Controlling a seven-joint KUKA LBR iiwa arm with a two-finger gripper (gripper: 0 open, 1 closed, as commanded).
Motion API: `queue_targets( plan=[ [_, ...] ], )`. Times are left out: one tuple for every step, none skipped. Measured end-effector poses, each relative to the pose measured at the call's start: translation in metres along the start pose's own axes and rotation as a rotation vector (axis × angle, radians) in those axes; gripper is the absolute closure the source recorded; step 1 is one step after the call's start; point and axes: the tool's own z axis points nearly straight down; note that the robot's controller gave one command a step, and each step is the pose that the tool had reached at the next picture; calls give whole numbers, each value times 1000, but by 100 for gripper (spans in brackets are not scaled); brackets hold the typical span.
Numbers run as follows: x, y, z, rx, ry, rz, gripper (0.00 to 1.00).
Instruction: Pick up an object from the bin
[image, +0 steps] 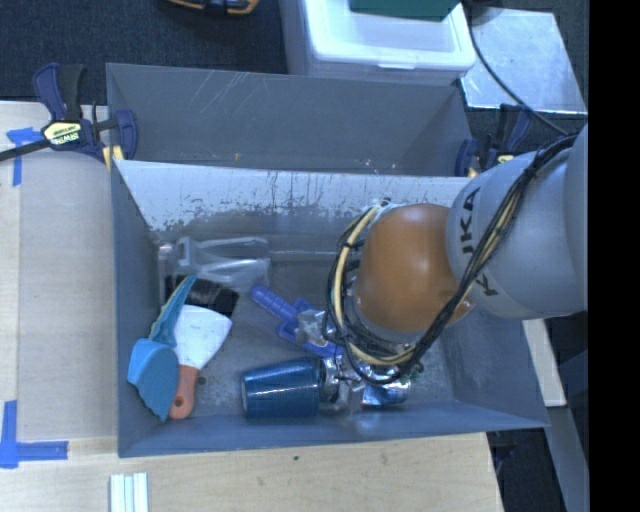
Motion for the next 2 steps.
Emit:
queue_targets(
  plan=[
    [12, -27, 29, 13, -14, -241, 0],
    [14, -57, 30, 3, -4, -106, 100]
  ],
)
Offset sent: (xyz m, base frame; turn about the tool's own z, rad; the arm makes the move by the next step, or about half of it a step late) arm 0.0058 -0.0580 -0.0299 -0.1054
